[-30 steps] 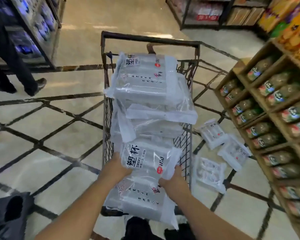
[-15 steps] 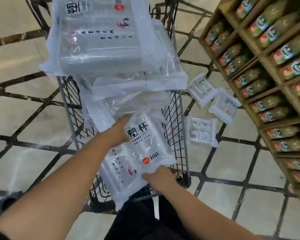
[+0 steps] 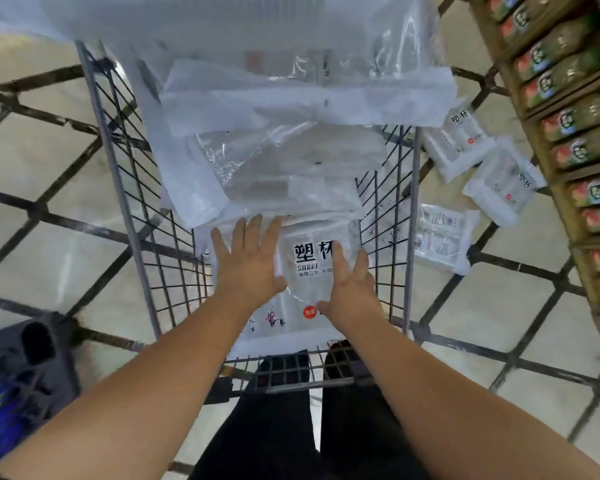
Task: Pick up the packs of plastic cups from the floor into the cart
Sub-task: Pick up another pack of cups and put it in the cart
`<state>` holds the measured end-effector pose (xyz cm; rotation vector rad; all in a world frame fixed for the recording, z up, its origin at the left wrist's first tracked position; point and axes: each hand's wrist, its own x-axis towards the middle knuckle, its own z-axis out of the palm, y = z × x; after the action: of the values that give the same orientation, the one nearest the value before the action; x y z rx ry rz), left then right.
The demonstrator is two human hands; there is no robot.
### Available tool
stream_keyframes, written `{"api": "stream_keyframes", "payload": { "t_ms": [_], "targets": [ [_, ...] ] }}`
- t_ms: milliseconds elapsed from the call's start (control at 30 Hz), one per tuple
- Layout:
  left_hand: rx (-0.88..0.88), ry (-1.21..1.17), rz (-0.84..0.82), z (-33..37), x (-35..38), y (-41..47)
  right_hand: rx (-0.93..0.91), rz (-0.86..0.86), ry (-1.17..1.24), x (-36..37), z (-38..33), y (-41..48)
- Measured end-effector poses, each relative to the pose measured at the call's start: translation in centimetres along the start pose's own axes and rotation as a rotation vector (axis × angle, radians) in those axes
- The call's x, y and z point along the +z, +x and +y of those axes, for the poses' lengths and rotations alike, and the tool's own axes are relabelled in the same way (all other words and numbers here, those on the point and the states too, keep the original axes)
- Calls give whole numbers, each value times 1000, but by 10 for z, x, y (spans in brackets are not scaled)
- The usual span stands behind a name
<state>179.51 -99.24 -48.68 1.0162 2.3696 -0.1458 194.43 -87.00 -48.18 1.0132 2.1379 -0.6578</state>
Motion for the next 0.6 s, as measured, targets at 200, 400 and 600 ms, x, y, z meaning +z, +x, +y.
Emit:
{"api": "stream_keyframes", "payload": {
  "t_ms": [200,400,600],
  "targets": [
    [-9,-34,-56,-28,25,-13,-33,-5,-99,8,-4,21],
    [-6,-115,-82,-33,23,0,-49,11,-93,10,-4,30],
    [-27,-10,-51,-29,18,-33,-31,18,-62,11,-9,18]
  ]
}}
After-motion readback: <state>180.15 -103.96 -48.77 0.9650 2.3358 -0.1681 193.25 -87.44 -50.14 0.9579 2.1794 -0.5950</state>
